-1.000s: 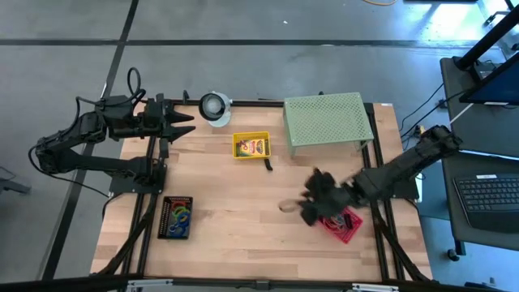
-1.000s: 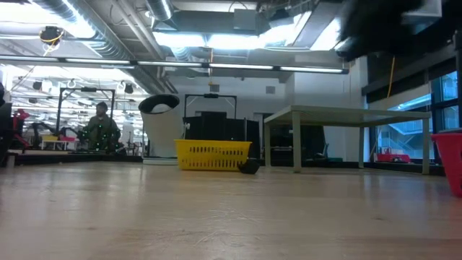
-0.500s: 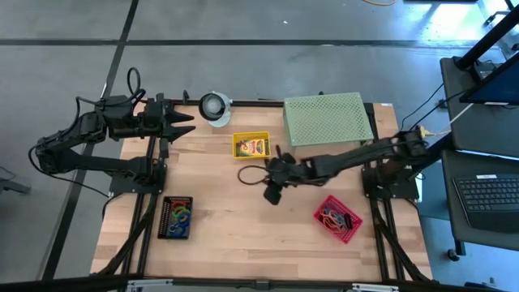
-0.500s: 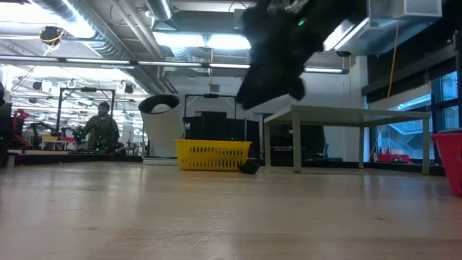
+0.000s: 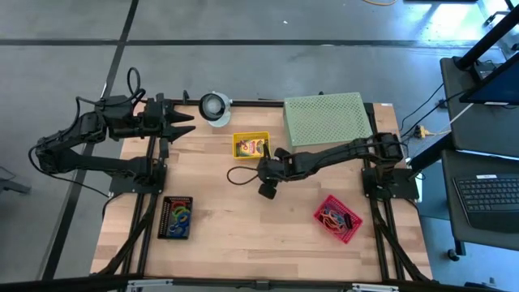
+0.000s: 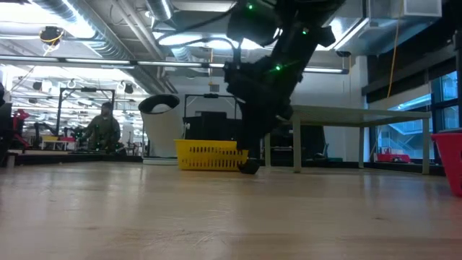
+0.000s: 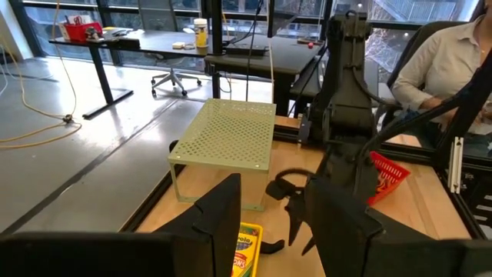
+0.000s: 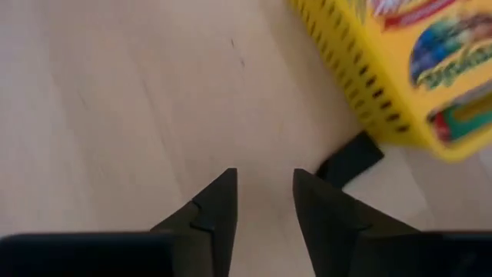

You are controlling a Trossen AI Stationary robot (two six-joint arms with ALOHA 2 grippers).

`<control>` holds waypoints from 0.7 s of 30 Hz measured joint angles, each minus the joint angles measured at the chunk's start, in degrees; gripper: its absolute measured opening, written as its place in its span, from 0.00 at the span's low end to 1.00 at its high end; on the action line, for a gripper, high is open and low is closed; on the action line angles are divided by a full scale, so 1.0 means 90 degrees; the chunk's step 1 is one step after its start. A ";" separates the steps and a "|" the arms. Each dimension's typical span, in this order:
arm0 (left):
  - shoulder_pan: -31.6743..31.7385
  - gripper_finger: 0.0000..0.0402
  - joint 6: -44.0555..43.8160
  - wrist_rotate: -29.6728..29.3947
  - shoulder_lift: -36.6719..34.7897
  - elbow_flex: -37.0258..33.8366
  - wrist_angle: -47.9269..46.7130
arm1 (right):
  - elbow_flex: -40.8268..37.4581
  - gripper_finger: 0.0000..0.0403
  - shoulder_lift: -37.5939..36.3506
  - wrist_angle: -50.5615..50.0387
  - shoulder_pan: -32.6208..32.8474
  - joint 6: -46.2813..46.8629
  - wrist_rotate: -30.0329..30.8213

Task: Pick & Place Office Desk Supplies
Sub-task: Put the black rubber band into the red bin

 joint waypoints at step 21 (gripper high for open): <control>0.0000 0.35 0.0000 0.0000 0.0000 0.0000 0.0000 | -0.0005 0.44 0.0520 -0.0247 -0.0410 -0.0253 0.0060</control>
